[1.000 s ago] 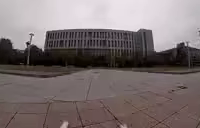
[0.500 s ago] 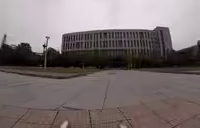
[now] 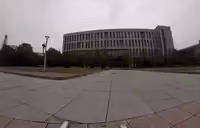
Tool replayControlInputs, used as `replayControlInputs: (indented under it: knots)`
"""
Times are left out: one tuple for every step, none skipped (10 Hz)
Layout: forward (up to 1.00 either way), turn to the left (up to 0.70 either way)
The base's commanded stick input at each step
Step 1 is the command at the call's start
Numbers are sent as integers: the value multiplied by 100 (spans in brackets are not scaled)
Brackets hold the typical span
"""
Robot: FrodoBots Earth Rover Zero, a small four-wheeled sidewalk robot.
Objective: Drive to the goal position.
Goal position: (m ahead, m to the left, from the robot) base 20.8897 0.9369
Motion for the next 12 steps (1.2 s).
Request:
replayControlInputs:
  knots:
    - [70, 0]
    - [70, 0]
    - [70, -6]
    - [70, -30]
    - [70, -29]
    - [70, -20]
    - [70, -11]
    - [70, -3]
    - [70, 0]
    - [70, 0]
    - [70, 0]
    - [70, 0]
